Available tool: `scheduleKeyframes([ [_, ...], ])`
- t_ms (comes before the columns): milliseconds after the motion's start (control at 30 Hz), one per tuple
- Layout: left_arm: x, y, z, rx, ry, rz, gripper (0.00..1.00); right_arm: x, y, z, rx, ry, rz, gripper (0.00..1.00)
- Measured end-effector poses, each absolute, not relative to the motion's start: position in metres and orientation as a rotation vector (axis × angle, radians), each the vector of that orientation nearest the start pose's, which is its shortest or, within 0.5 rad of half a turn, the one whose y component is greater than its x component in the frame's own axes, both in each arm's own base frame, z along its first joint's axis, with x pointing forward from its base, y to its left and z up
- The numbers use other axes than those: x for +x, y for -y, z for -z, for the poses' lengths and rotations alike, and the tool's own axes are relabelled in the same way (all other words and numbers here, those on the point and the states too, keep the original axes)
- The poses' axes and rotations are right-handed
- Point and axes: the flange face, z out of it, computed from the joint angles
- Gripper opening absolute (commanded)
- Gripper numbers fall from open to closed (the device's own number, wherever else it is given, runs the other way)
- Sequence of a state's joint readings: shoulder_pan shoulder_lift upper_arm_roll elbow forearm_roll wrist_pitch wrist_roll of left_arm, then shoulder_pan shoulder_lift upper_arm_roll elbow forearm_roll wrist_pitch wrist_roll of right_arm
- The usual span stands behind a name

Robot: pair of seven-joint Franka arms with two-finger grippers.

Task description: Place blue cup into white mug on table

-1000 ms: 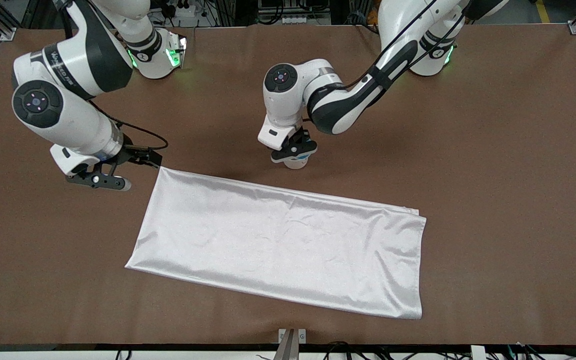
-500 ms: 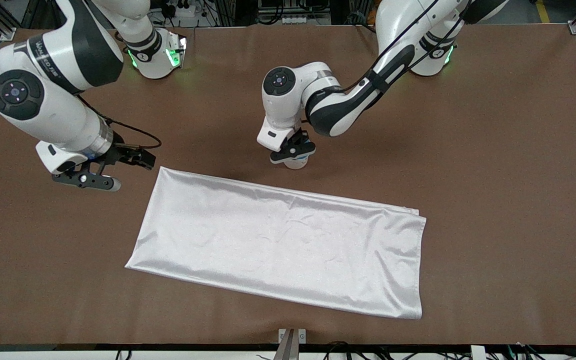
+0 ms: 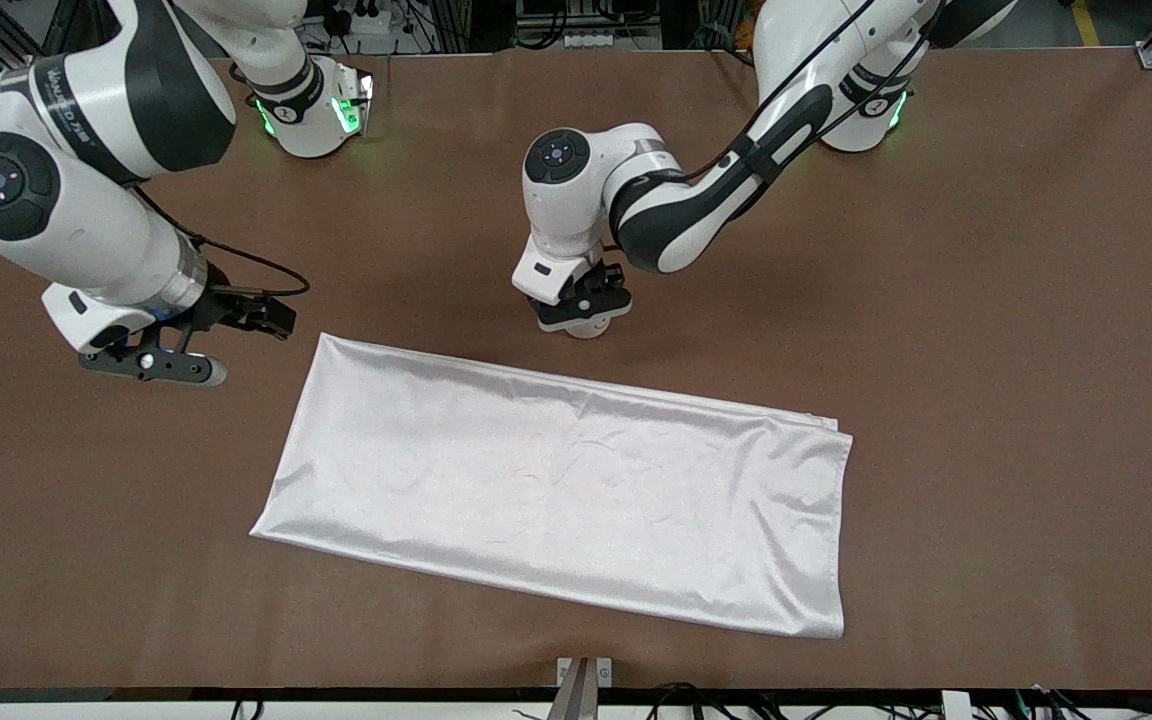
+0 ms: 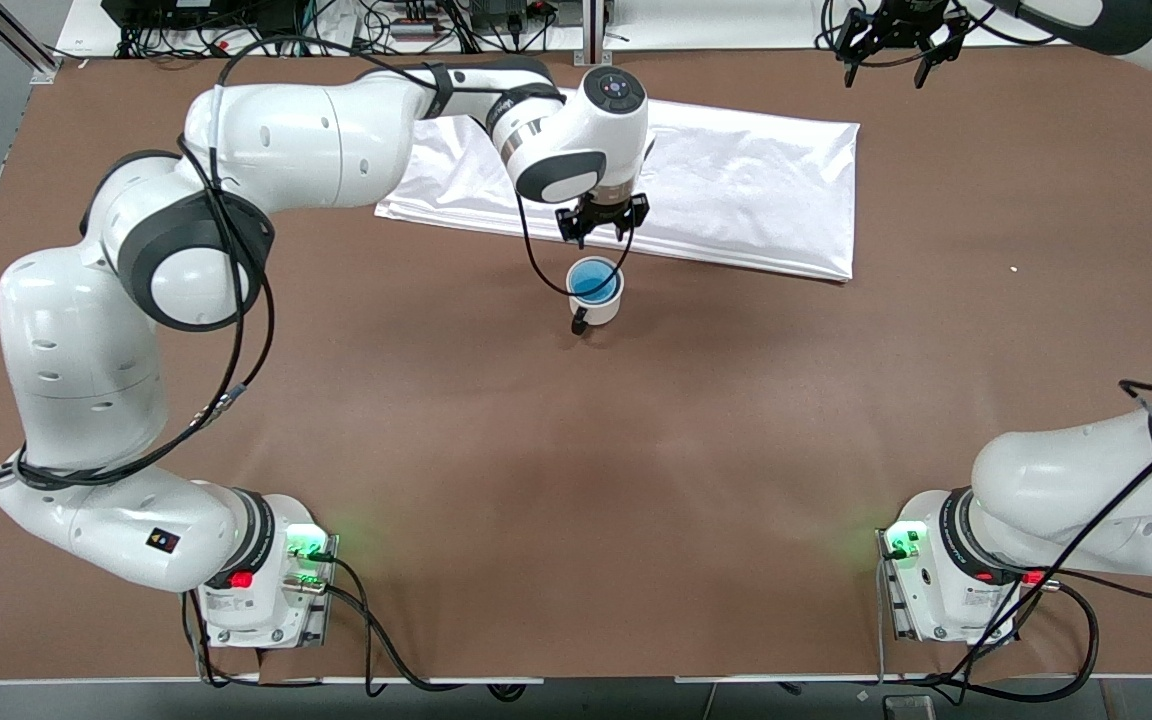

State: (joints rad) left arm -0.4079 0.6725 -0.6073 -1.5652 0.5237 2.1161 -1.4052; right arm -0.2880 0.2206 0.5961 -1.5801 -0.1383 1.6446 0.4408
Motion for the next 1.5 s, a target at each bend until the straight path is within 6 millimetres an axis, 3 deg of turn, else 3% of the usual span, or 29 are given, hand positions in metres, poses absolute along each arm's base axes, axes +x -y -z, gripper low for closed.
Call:
scheduleKeyframes([
  [300, 0.468, 0.519, -0.342, -3.103, 0.252, 0.201, 1.0, 0.586, -0.118, -0.547, -3.165, -0.162, -0.115, 1.0],
  [633, 0.496, 0.473, -0.402, -3.076, 0.159, 0.221, 1.0, 0.58, -0.121, -0.559, -3.167, -0.15, -0.088, 1.0],
  [767, 0.515, 0.442, -0.427, -3.086, 0.112, 0.182, 1.0, 0.577, -0.125, -0.564, -3.168, -0.141, -0.073, 1.0],
  [1033, 0.544, 0.361, -0.486, -3.091, -0.021, 0.097, 1.0, 0.569, -0.128, -0.582, -3.165, -0.15, -0.026, 1.0],
  [1333, 0.553, 0.279, -0.546, -3.08, -0.069, 0.068, 1.0, 0.565, -0.123, -0.593, -3.155, -0.167, 0.001, 1.0],
  [1500, 0.553, 0.246, -0.566, -3.061, -0.106, 0.053, 1.0, 0.563, -0.123, -0.607, -3.152, -0.129, 0.04, 1.0],
])
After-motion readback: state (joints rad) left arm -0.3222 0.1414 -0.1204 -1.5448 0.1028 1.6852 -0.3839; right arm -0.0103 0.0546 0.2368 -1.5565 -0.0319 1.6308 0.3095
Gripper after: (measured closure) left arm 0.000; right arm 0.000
